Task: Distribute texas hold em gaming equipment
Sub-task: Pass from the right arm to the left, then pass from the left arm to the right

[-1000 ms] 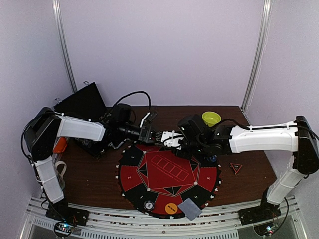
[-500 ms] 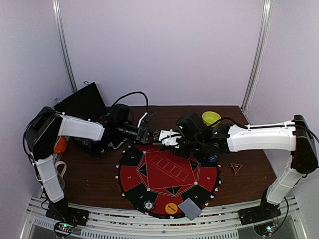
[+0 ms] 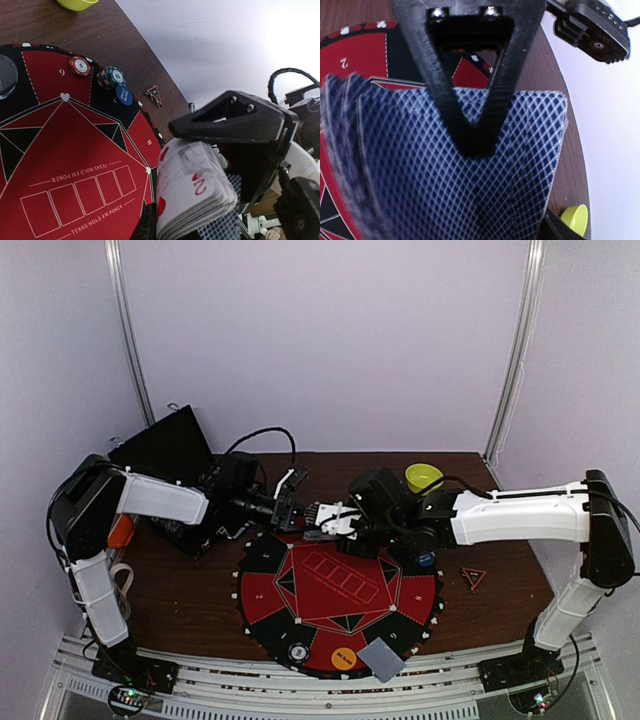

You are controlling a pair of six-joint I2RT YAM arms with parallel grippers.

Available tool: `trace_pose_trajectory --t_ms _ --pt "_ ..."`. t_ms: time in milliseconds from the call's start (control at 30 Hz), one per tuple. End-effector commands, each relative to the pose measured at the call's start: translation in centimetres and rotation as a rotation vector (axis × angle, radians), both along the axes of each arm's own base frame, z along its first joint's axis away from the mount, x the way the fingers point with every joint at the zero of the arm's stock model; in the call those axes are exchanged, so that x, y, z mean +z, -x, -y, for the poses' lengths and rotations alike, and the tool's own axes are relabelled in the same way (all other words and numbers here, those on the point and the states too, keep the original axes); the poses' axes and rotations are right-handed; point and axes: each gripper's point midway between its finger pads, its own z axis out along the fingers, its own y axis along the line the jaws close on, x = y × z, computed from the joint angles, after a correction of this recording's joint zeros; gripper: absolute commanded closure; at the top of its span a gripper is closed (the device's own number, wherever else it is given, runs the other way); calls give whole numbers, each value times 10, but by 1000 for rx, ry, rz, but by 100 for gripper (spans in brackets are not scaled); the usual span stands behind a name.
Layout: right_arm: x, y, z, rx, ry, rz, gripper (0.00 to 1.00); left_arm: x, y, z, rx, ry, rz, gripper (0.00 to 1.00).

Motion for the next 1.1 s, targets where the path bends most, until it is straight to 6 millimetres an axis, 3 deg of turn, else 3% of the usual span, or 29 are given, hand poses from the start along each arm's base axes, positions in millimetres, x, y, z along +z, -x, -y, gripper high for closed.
trace_pose_trajectory --t_ms 0,100,400,633,867,1033,1067 --pt "2 -1 -11 11 -34 -11 28 35 33 10 -140 116 54 100" --pt "1 3 -12 14 -54 -35 22 35 33 10 -138 115 47 100" --pt "-8 -2 -10 -2 -55 -49 18 29 38 7 -142 105 15 100" --pt "-11 -8 -13 -3 -53 -61 28 25 43 6 -162 98 -12 100" --pt "-17 -11 -14 -5 -44 -76 50 32 48 8 -194 125 1 100" --pt "-18 -10 -14 -3 -45 -81 54 35 47 10 -198 135 7 100" --pt "-18 -10 -14 -5 -44 -82 54 36 46 10 -197 136 6 96"
